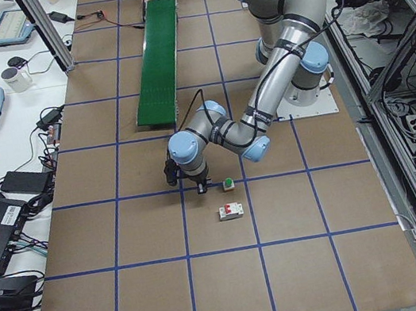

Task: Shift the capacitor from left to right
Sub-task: 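Carry the capacitor with the left gripper over the conveyor's near end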

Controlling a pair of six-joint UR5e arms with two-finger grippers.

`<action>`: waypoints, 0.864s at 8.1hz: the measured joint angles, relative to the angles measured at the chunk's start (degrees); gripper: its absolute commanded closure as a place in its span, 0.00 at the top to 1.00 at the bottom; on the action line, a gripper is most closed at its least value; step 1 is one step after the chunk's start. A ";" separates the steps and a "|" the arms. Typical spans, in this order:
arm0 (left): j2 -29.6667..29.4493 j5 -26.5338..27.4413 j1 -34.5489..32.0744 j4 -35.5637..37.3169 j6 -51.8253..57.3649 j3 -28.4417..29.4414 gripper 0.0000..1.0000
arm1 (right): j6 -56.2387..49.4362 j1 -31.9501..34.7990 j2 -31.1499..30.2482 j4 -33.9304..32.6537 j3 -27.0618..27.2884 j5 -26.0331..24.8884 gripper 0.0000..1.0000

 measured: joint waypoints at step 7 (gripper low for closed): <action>5.16 3.19 -23.15 -4.07 -14.36 3.88 0.00 | -0.21 -0.03 -0.19 1.88 -1.14 0.41 1.00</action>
